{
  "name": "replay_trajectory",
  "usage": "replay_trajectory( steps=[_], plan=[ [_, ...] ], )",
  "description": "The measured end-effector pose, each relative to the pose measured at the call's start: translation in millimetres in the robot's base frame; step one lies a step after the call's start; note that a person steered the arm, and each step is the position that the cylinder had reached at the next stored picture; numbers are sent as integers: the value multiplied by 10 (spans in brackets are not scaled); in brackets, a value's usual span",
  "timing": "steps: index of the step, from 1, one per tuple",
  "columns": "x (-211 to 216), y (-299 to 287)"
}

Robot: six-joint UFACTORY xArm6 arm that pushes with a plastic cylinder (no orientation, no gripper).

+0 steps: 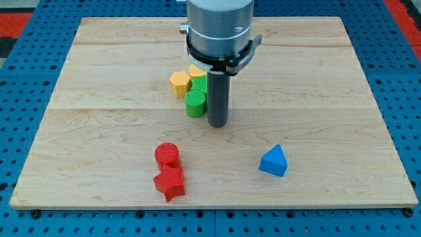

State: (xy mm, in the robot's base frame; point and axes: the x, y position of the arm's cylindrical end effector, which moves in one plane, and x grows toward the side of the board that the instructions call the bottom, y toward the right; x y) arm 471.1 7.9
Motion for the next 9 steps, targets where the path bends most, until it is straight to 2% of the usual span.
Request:
replay_trajectory(
  steps=[2,3,5,6,7,8,9],
  plan=[
    [-62,267],
    [140,552],
    [879,1434],
    [1446,1223],
    [1026,1303],
    [821,1074],
    [1120,1081]
  ],
)
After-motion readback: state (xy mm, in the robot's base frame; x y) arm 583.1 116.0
